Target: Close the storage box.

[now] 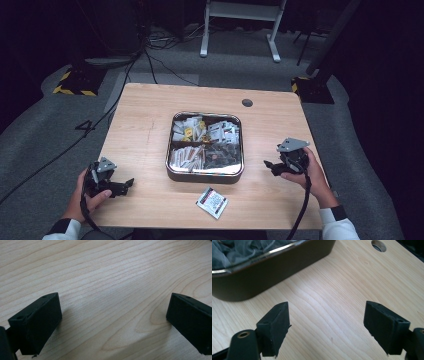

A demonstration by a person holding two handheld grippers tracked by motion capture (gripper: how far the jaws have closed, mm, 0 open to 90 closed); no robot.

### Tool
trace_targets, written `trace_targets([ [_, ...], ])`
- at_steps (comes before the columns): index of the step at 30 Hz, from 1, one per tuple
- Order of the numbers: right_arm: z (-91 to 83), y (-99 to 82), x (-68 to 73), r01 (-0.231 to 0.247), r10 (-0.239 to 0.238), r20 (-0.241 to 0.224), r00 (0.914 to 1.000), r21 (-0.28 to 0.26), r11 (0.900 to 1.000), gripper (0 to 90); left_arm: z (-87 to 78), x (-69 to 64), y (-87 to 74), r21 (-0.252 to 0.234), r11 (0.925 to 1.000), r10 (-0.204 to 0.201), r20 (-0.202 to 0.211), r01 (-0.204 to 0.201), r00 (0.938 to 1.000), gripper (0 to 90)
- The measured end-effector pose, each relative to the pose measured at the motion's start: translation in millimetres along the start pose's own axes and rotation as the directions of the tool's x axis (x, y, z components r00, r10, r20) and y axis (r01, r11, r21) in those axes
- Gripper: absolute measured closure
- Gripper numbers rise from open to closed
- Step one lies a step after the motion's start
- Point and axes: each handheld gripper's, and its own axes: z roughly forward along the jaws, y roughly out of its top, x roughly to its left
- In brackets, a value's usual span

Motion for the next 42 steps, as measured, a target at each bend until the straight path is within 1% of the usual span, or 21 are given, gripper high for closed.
trace_targets([
  [2,0.0,-6.6,-0.5,-0.006,0.006,-0.002,1.0000,-0.004,1.0000,21.3,0.0,0.0,0.0,0.000,1.0000,0.000,0.000,0.000,1.0000,0.3],
  [6,1.4,-18.4,-1.2,-0.027,0.026,0.005,0.9996,0.008,0.9996,20.6,0.0,-0.1,0.0,0.000,1.0000,0.000,0.000,0.000,1.0000,0.3],
  [9,3.0,-26.7,-1.8,-0.030,0.030,0.010,0.9995,0.017,0.9994,20.0,0.0,-0.1,0.0,0.000,1.0000,-0.001,0.000,0.001,1.0000,0.4],
  [10,3.4,-29.2,-2.2,-0.042,0.042,0.006,0.9991,0.019,0.9990,20.0,-0.1,-0.1,0.0,0.000,1.0000,0.000,-0.001,0.000,1.0000,0.3],
  [13,4.3,-36.2,-3.6,-0.049,0.049,0.010,0.9988,0.023,0.9986,20.0,-0.1,-0.1,-0.1,0.000,1.0000,-0.001,0.000,0.001,1.0000,0.3],
  [14,4.8,-38.6,-4.1,-0.054,0.054,0.015,0.9984,0.023,0.9982,19.8,0.0,-0.1,-0.1,0.000,1.0000,-0.001,0.000,0.001,1.0000,0.3],
  [16,6.1,-43.7,-5.1,-0.078,0.078,0.010,0.9969,0.020,0.9968,19.7,-0.1,-0.1,-0.1,0.000,1.0000,-0.001,-0.001,0.001,1.0000,0.3],
  [20,7.9,-54.0,-6.1,-0.098,0.098,0.006,0.9952,0.026,0.9949,19.3,-0.2,-0.3,-0.2,0.000,1.0000,-0.002,-0.002,0.002,1.0000,0.3],
  [22,8.4,-59.7,-6.8,-0.109,0.108,0.013,0.9940,0.025,0.9937,19.2,-0.2,-0.4,-0.2,0.000,1.0000,-0.003,-0.003,0.003,1.0000,0.4],
  [24,8.6,-65.3,-8.0,-0.129,0.128,0.017,0.9916,0.021,0.9915,19.2,-0.2,-0.4,-0.3,0.000,1.0000,-0.003,-0.003,0.003,1.0000,0.4],
  [27,8.0,-73.2,-9.5,-0.148,0.147,0.041,0.9883,0.010,0.9890,19.3,-0.2,-0.4,-0.3,0.000,1.0000,-0.003,-0.003,0.003,1.0000,0.3],
  [28,7.7,-74.9,-9.9,-0.158,0.157,0.042,0.9866,0.006,0.9874,19.3,-0.2,-0.4,-0.3,0.000,1.0000,-0.003,-0.003,0.003,1.0000,0.4],
  [31,7.0,-81.4,-11.4,-0.192,0.192,0.028,0.9810,-0.006,0.9814,19.4,-0.2,-0.4,-0.3,0.000,1.0000,-0.003,-0.003,0.003,1.0000,0.4],
  [32,6.7,-83.4,-11.3,-0.197,0.197,0.032,0.9798,-0.006,0.9803,19.4,-0.2,-0.4,-0.3,0.000,1.0000,-0.003,-0.003,0.003,1.0000,0.4],
  [36,6.1,-92.3,-12.1,-0.223,0.223,0.023,0.9745,-0.016,0.9747,19.4,-0.2,-0.4,-0.3,0.000,1.0000,-0.003,-0.003,0.003,1.0000,0.4],
  [38,5.1,-96.6,-12.3,-0.242,0.242,0.017,0.9701,-0.024,0.9701,19.4,-0.2,-0.4,-0.3,0.000,1.0000,-0.003,-0.003,0.003,1.0000,0.4],
  [40,4.0,-101.2,-13.0,-0.267,0.267,0.006,0.9636,-0.035,0.9631,19.4,-0.2,-0.4,-0.2,0.000,1.0000,-0.003,-0.003,0.003,1.0000,0.4],
  [42,2.5,-105.2,-13.3,-0.287,0.287,0.008,0.9578,-0.041,0.9571,19.5,-0.2,-0.4,-0.2,0.000,1.0000,-0.003,-0.003,0.003,1.0000,0.4],
])
